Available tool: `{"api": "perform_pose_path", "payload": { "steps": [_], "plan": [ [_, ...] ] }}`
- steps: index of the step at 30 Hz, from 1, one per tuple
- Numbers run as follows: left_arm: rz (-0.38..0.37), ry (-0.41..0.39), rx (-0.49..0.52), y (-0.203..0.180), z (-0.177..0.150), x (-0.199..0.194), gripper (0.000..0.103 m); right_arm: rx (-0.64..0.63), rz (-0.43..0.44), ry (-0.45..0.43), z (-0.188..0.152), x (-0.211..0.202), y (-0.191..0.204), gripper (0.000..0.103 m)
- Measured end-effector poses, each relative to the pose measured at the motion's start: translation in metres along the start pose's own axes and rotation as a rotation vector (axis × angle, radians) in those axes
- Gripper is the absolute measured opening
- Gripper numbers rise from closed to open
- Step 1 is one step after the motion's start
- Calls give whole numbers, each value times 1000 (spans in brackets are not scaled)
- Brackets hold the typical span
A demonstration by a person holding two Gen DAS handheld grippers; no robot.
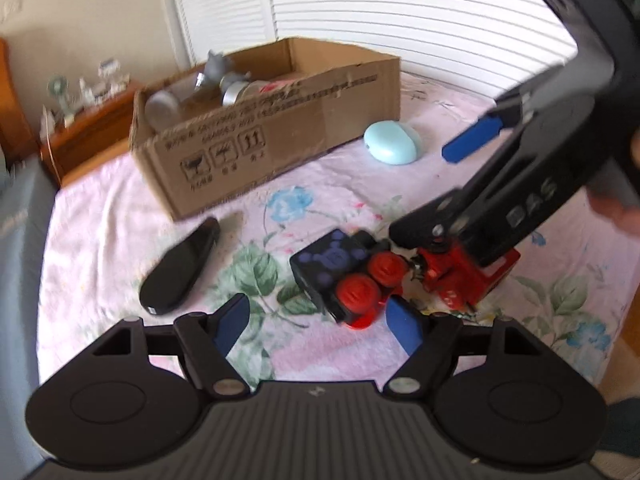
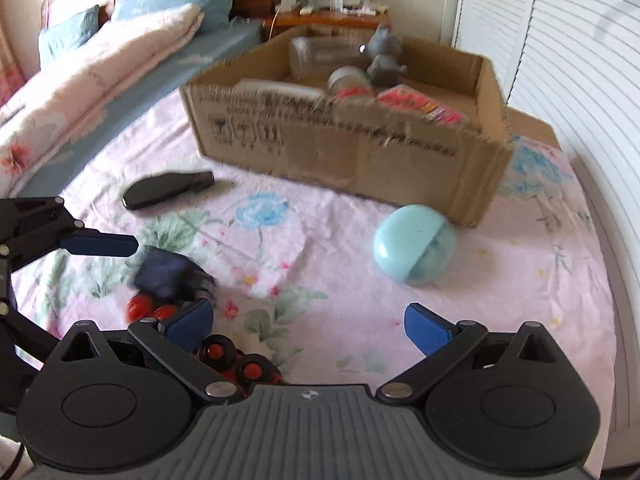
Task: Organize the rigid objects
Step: 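Grasp the red SL train car with the right tool while the left holds the navy car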
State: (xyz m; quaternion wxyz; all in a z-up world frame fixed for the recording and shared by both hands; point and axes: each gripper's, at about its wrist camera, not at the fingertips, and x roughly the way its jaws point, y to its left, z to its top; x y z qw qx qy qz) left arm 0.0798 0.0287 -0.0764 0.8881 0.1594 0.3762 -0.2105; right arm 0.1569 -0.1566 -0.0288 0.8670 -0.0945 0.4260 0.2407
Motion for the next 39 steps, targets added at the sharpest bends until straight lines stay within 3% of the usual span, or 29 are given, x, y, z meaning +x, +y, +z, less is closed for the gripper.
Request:
{"api": "perform_pose_path", "payload": {
  "steps": [3,6,10,15,18,25,28,32,39],
  "plan": [
    [1,8,118,-4,5,0,76,-148,36,-19,-3,-17,8,103],
    [-3,16,300,-10,10,2,76,-337,80,5,-11,-31,22,103],
    [-52,16,475,-15,18,6,77,-477,123,36,-20,-34,35,101],
    [-135,9,554,-16,29,16,74,-565,158,74,-24,-19,47,77],
    [-184,30,502,-13,34,19,61,-559,124,90,-24,-13,53,70],
    [-88,49,338,-24,30,15,58,-398,72,63,-28,-13,49,67],
    [-36,78,183,-23,31,15,54,-312,40,46,-30,-13,46,67],
    [-31,103,-29,-8,30,15,53,-206,7,32,-32,-14,43,67],
    [-31,123,-115,0,25,11,53,-98,-62,24,-38,-19,33,67]
  ]
}}
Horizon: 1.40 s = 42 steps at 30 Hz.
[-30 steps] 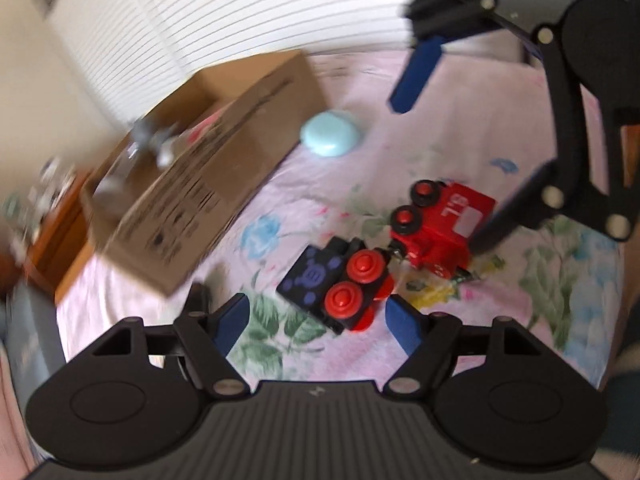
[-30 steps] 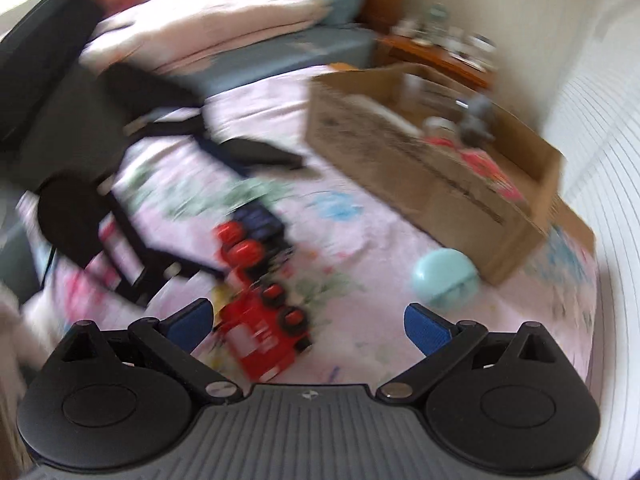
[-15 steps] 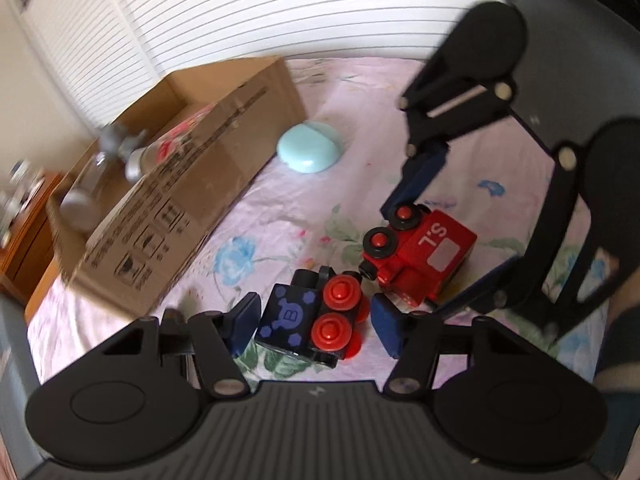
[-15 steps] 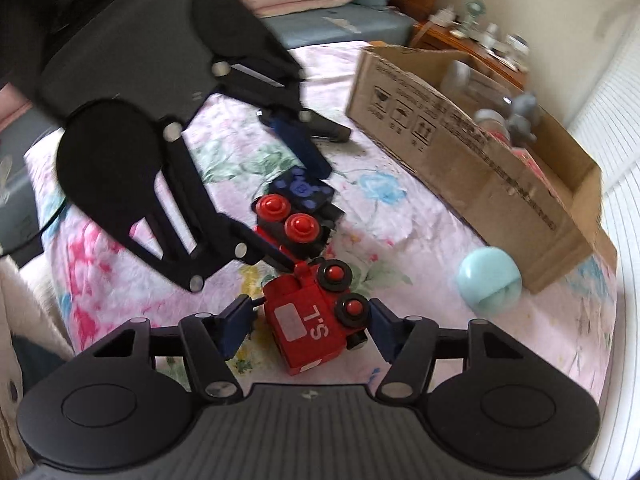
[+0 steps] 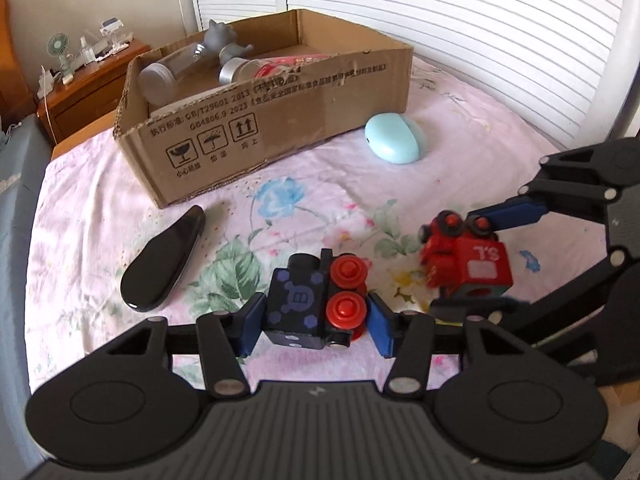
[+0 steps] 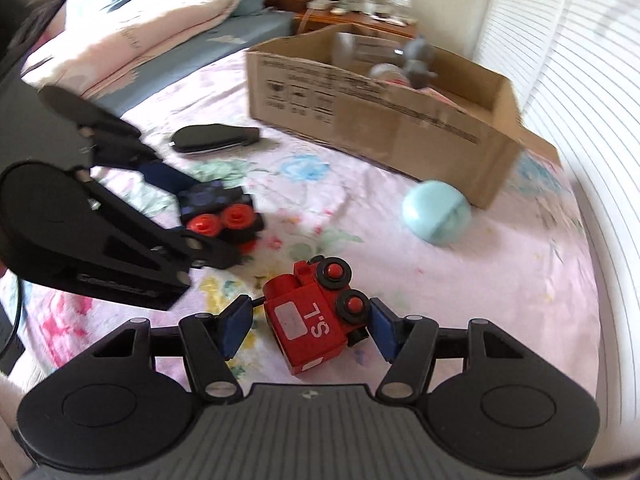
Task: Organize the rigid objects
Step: 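Grasp the red SL train car with the right tool while the left holds the navy car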
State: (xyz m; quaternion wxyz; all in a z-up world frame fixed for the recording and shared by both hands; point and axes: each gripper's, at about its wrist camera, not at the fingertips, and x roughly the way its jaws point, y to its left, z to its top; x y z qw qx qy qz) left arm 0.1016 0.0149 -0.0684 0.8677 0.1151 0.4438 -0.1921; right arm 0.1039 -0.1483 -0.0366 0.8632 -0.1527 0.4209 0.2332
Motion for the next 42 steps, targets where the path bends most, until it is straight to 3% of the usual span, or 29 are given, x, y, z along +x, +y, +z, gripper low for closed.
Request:
{"api": "perform_pose_path", "payload": {
  "steps": [4,9,13,19,22,28,32,34,37,40,42],
  "plan": [
    [0,-3,4,3,0,1,59,-29,8,4,-6,1,-1,76],
    [22,-18,6,5,1,7,76,-50,-3,21,-9,5,-2,103],
    [18,-17,-6,7,1,9,82,-4,64,30,-11,8,-10,103],
    [38,-13,-49,11,-1,13,97,-30,77,11,-14,6,-10,103],
    [-8,-16,-77,18,-5,15,102,-37,83,-11,-17,4,-11,103],
    [-9,-37,-58,16,-9,14,102,-53,96,-40,-20,3,-13,103],
    [-47,-50,-10,16,-8,11,91,-90,127,-62,-22,3,-17,103],
    [-67,-54,15,15,-6,8,74,-107,141,-65,-21,4,-18,103],
    [-91,-52,48,11,-3,6,60,-131,159,-66,-20,4,-19,103],
    [-99,-55,61,9,-2,5,49,-156,176,-64,-19,4,-20,103],
    [-96,-54,47,11,-1,5,49,-179,184,-60,-17,5,-21,103]
  ]
}}
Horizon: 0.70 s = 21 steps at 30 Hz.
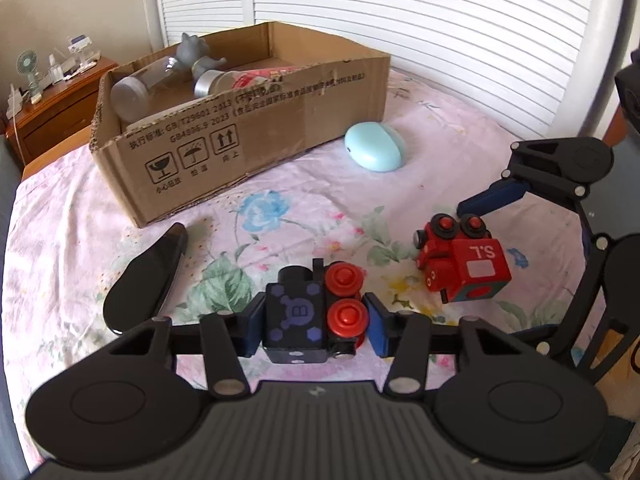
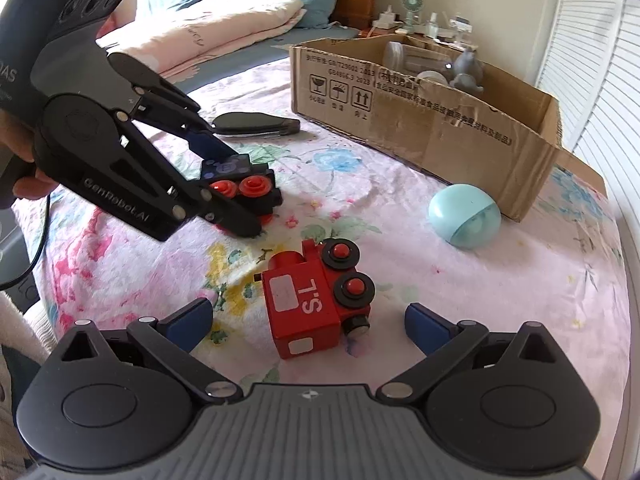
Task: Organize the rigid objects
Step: 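Grasp the red SL train car with the right tool while the left holds the navy car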
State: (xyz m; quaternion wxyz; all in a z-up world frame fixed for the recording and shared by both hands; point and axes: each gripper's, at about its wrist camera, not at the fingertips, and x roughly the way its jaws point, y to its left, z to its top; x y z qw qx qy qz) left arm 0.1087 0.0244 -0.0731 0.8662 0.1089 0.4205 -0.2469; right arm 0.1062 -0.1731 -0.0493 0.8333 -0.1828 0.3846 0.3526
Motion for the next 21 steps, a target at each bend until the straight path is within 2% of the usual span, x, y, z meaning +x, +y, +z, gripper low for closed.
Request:
{"api": "perform_pose_path", "payload": {
  "steps": [2,6,8,10,12,17,21],
  "plan": [
    [13,-1,-17,4,0,0,49,-28,4,4,2,-1,0,102],
    [24,-1,-37,11,-2,-2,49,-70,12,3,7,-3,-2,85],
    [23,-2,-36,11,-3,-2,49,-91,3,5,8,-4,-3,81],
    [23,-1,-34,11,-3,-2,49,-99,7,8,9,-6,-4,73],
    [21,1,-38,12,-3,-3,49,-95,17,14,10,-8,-4,58],
    [-12,13,-39,12,-1,-4,49,-78,3,33,11,-9,-1,54],
    [-8,17,-15,10,0,-12,49,-63,-8,37,15,-15,-2,54]
  ]
}}
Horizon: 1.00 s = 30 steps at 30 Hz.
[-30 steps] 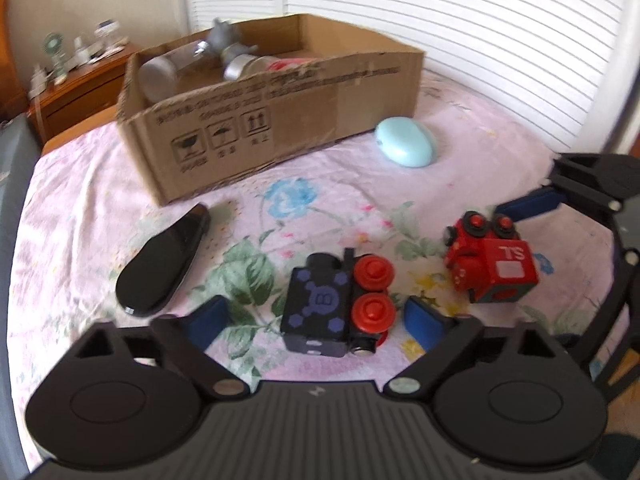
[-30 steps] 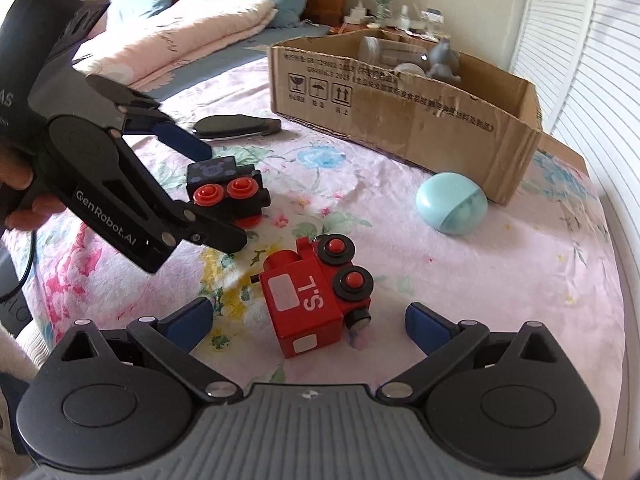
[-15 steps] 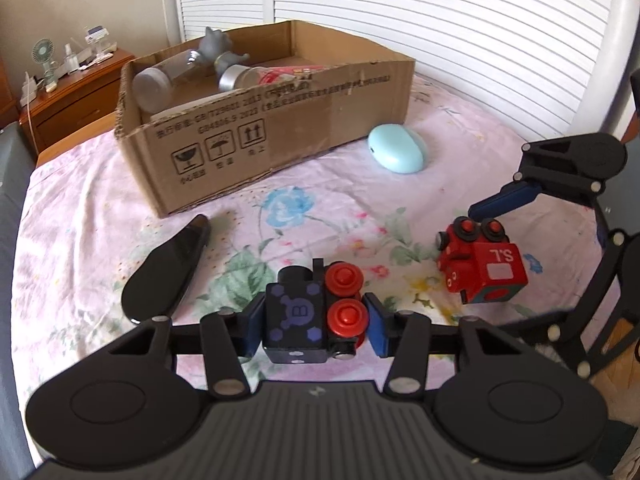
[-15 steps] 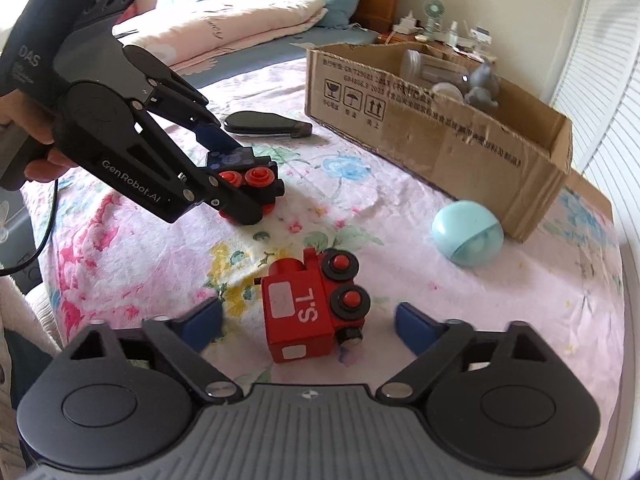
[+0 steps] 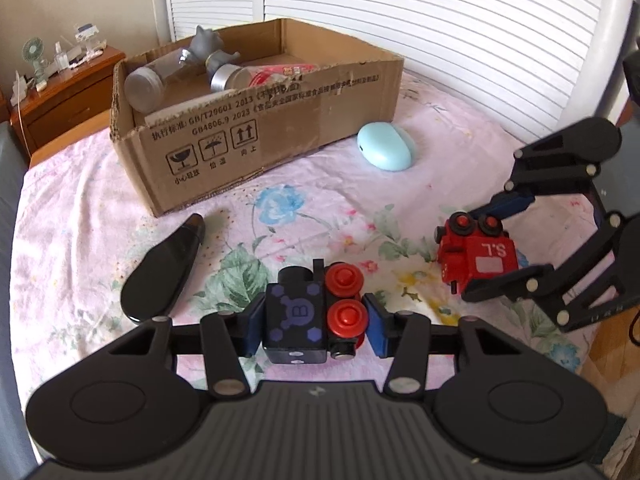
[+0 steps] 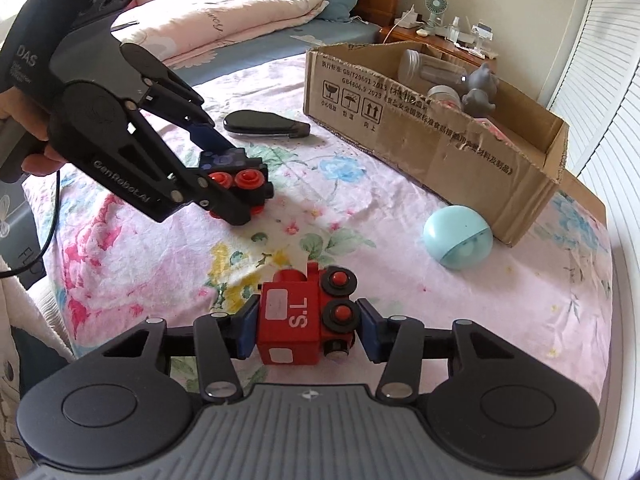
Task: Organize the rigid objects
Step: 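Grasp the red SL train car with the right tool while the left holds the navy car, then lower the navy car into the box with the left tool while the right drops the SL car in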
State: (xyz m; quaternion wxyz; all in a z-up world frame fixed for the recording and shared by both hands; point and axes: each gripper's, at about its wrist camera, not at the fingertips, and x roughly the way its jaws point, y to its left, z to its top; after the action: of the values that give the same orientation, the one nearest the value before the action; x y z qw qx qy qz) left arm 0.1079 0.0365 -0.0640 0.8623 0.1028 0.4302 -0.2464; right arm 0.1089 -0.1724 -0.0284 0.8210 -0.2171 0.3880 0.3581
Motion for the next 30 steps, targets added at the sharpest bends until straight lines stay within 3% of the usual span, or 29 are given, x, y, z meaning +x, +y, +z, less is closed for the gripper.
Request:
{"api": "perform_pose_path", "payload": {
  "steps": [8,16,22,26,27,30],
  "plan": [
    [-10,-22,33,2,13,-28,49,-14,-45,-12,14,-19,-5,54],
    [33,-97,28,29,71,-40,49,11,-97,-82,46,-38,-26,54],
    [91,-127,19,61,133,-11,49,57,-117,-133,73,-43,-49,54],
    [136,-121,-7,81,156,19,49,82,-124,-139,83,-42,-60,54],
    [152,-123,-14,86,160,28,50,85,-129,-138,85,-40,-62,54],
    [166,-101,-71,99,161,44,77,92,-135,-131,88,-37,-67,54]
  ]
}}
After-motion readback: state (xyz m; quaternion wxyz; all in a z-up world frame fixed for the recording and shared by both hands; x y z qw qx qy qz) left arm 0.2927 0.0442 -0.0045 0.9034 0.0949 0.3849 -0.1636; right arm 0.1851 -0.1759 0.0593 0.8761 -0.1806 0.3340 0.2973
